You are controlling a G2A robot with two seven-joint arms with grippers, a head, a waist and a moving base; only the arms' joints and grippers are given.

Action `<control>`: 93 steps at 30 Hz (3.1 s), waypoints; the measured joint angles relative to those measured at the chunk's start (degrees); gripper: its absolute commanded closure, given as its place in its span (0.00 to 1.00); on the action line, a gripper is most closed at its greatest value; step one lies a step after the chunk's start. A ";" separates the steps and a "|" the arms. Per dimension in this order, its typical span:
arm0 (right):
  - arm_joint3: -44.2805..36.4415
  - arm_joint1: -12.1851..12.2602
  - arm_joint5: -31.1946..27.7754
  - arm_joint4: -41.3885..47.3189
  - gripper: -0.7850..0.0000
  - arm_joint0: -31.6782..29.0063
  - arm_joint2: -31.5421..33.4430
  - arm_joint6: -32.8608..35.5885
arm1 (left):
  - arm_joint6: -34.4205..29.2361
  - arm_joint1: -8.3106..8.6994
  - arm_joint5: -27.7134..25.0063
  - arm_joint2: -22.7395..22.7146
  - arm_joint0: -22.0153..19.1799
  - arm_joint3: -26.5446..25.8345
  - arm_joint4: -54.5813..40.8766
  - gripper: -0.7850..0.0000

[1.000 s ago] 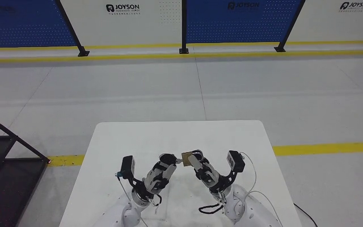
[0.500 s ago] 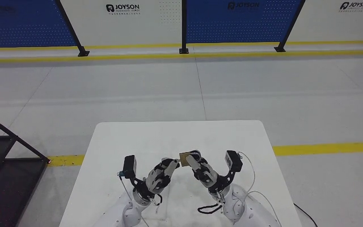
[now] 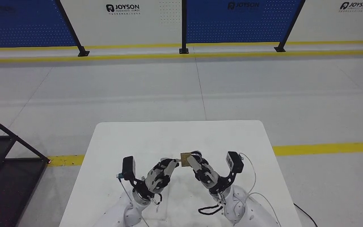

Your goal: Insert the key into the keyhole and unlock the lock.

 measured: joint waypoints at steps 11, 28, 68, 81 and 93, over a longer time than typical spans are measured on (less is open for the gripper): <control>-0.69 -0.10 0.26 1.26 1.00 -1.17 0.97 2.39 | 5.87 -0.20 4.24 0.56 -0.36 1.06 7.32 1.00; -1.83 0.07 0.29 5.94 1.00 -2.57 2.00 8.44 | 14.27 -0.29 12.75 1.83 -1.32 3.20 16.26 1.00; -4.40 2.13 -0.06 23.57 1.00 -3.20 2.66 27.44 | 24.70 0.15 39.59 2.45 -2.95 6.07 33.03 1.00; -4.83 2.98 -0.06 28.19 1.00 -3.15 2.77 32.36 | 25.08 0.38 45.86 2.00 -2.90 5.80 36.22 1.00; -4.99 3.59 -0.06 32.61 1.00 -2.74 2.48 36.65 | 25.08 0.67 51.91 1.26 -3.34 5.67 40.48 1.00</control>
